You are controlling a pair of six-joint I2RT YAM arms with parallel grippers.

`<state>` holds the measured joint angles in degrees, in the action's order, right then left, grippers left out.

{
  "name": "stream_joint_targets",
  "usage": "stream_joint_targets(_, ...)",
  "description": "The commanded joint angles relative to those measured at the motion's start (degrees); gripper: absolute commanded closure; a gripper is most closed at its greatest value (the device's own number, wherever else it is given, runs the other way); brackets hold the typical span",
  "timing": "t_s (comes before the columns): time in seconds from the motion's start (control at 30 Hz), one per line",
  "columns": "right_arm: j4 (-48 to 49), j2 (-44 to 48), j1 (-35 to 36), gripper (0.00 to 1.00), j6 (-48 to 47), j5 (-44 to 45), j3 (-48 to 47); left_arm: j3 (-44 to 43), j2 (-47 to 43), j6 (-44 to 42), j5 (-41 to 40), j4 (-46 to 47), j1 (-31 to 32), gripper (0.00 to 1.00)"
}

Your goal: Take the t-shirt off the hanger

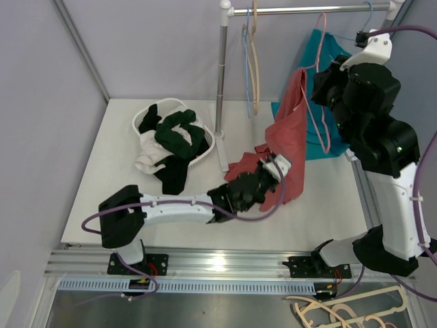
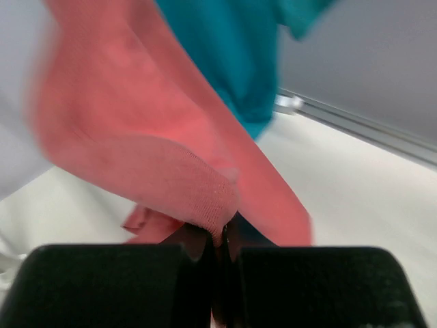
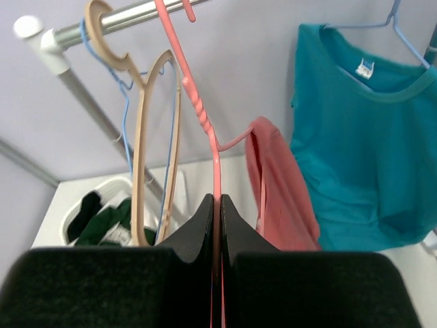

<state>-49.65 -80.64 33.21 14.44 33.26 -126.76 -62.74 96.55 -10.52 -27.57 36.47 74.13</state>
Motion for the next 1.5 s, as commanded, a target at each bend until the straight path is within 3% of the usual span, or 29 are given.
stream_joint_targets(0.0, -6.33, 4.08, 0.27, 1.00, 3.41, -6.88, -0.25, -9.05, -2.95, 5.26, 1.84, -8.41, -4.86, 0.99)
stream_joint_targets(0.07, -9.23, 5.14, 0.45, 1.00, 3.32, -8.11, 0.63, -13.18, -2.34, 2.80, 0.07, -8.60, -6.01, 0.99)
stream_joint_targets(0.23, -9.25, 8.21, 0.54, 1.00, 0.95, -7.59, 3.79, -27.86, 3.10, 9.97, 0.31, -27.81, -9.61, 0.99)
stream_joint_targets(0.43, -2.67, 4.98, 0.45, 1.00, -5.54, -7.07, 4.77, -14.97, -4.34, 13.68, 7.43, -21.97, -8.56, 0.99)
stream_joint_targets(0.53, 2.16, 2.07, -0.42, 1.00, -7.66, -7.41, 4.51, -9.52, -10.14, 14.57, 12.36, -24.94, -7.43, 0.99)
stream_joint_targets(0.63, 5.68, -0.83, -4.02, 1.00, -8.55, -14.68, 2.84, -2.86, -18.05, 11.32, 8.78, -22.42, -4.79, 0.99)
stream_joint_targets(0.77, 9.83, -4.34, -9.38, 1.00, -7.15, -20.50, 1.17, -1.07, -27.37, 7.90, 4.56, -23.19, -5.48, 0.99)
stream_joint_targets(0.8, 10.62, -5.05, -10.35, 1.00, -6.88, -21.38, 0.82, -0.55, -29.04, 5.28, 0.28, -22.76, -5.75, 0.99)
stream_joint_targets(0.9, 14.65, -7.25, -12.99, 1.00, -6.70, -24.73, -0.16, 4.28, -34.93, 1.22, -6.25, -15.49, -8.29, 0.99)
stream_joint_targets(1.03, 20.20, -9.27, -14.31, 1.00, -7.05, -27.01, -1.37, 5.88, -39.77, 1.65, -6.09, -15.55, -15.93, 0.99)
stream_joint_targets(1.17, 18.10, -14.87, -14.67, 1.00, -6.79, -29.03, -8.03, -2.35, -39.00, -3.18, -6.62, -16.51, -23.21, 0.99)
stream_joint_targets(1.33, 20.81, -17.27, -14.93, 1.00, -6.18, -30.70, -8.16, -15.12, -33.64, -0.55, 0.57, -19.68, -32.02, 0.99)
stream_joint_targets(1.4, 21.87, -18.58, -15.19, 1.00, -5.91, -31.49, -8.06, -19.15, -27.95, -0.64, 1.82, -20.03, -35.08, 0.99)
stream_joint_targets(1.47, 22.23, -19.81, -15.28, 1.00, -5.74, -32.20, -8.50, -29.08, -23.54, -2.12, 3.04, -18.81, -36.59, 0.99)
